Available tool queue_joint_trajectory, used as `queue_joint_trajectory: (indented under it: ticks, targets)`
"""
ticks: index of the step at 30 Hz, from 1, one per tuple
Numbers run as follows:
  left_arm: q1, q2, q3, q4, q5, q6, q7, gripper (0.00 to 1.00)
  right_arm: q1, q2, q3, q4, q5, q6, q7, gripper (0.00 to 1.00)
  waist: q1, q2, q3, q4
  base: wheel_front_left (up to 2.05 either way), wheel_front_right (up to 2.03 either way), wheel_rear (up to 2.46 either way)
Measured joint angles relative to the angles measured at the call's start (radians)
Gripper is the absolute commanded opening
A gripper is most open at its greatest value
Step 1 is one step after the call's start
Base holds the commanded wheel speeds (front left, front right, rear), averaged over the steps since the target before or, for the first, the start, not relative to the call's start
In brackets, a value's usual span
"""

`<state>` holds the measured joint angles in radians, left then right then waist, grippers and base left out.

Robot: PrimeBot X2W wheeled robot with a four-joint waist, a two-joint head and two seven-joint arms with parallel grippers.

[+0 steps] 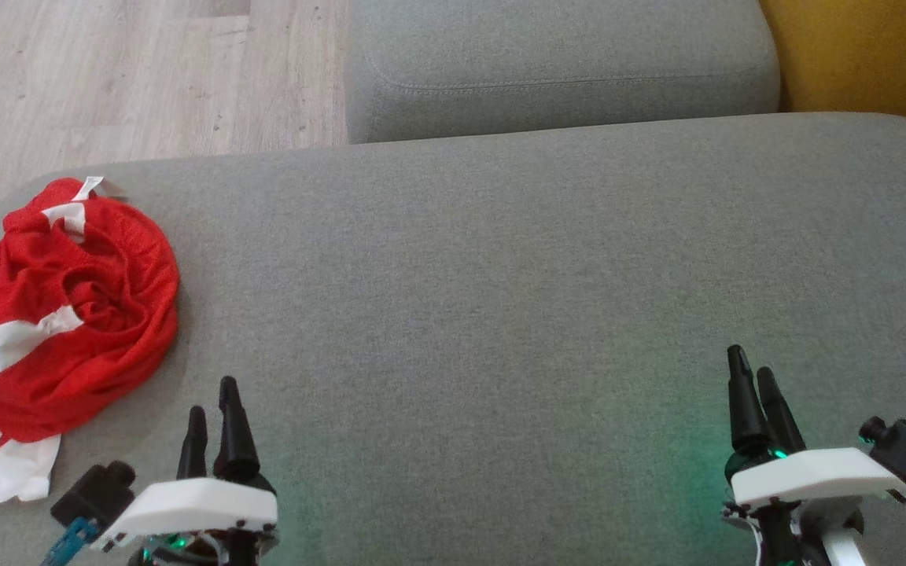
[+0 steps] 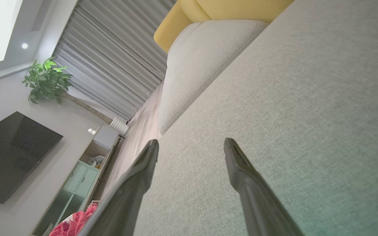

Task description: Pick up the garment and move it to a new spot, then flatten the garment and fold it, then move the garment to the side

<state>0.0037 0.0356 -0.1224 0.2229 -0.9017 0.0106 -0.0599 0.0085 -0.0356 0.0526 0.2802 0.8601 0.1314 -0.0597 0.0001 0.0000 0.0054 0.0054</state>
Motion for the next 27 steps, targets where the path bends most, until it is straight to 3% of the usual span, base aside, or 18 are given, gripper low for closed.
queue_joint_trajectory:
  ticks: [27]
  targets:
    - [-0.018, 0.002, -0.08, -0.026, 0.305, 0.051, -0.075, 1.0, -0.02, -0.001, 0.053, -0.021, -0.318, 0.0, -0.074, 1.0, 0.0, 0.0, -0.002, 0.005, 0.0, 0.0, 0.0]
